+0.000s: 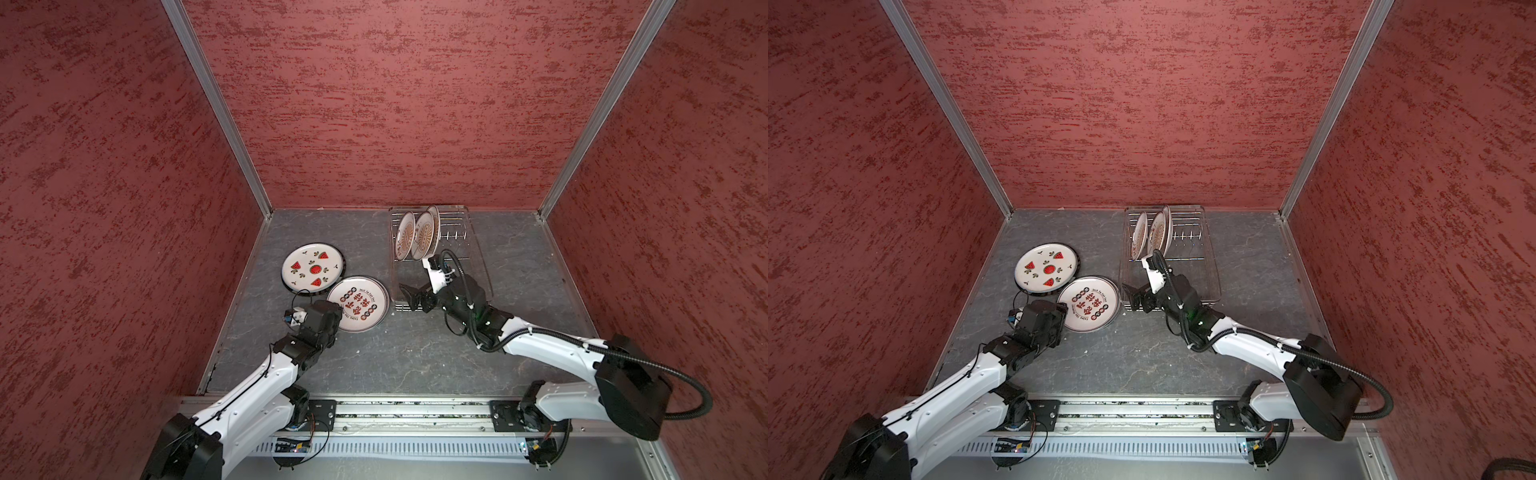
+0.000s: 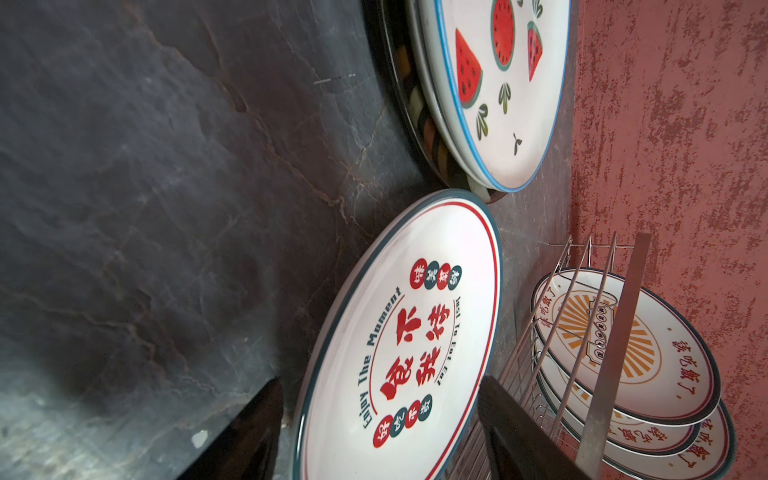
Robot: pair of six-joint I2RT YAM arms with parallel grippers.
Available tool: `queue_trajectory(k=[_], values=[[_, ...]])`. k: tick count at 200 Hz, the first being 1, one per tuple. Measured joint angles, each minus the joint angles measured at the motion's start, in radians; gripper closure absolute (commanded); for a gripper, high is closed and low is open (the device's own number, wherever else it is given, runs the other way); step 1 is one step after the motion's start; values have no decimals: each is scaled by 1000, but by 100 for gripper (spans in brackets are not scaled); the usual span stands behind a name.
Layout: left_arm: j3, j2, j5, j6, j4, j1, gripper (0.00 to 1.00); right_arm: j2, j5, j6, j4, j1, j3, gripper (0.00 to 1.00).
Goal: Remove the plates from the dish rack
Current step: 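Reach the right gripper into the rack toward the nearest sunburst plate while the left rises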
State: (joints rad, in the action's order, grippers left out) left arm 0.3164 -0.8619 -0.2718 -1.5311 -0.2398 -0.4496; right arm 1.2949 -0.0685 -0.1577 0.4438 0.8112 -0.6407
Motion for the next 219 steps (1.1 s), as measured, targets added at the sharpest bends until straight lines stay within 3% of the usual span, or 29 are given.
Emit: queue_trajectory(k=[37,75,96,125,158,185,219], values=[[0,13,-31,14,-7,-4,16,-94,-77,-20,58,0,64,1],[0,83,-78,19,-44,-5,12,-164,-173,-44,107,0,116,1],[0,122,-101,32,-54,-5,0,-177,-207,-53,113,-4,122,1],[-2,177,-138,121,-29,-16,1,-174,-225,-85,74,-37,111,1],[-79,223,-97,328,243,-29,1,-167,-194,-142,-14,-145,63,1],[-169,188,42,491,558,-32,0,-164,-136,-174,-92,-253,7,1],[-144,79,209,653,845,-38,1,-108,-114,-187,-174,-330,-105,1]])
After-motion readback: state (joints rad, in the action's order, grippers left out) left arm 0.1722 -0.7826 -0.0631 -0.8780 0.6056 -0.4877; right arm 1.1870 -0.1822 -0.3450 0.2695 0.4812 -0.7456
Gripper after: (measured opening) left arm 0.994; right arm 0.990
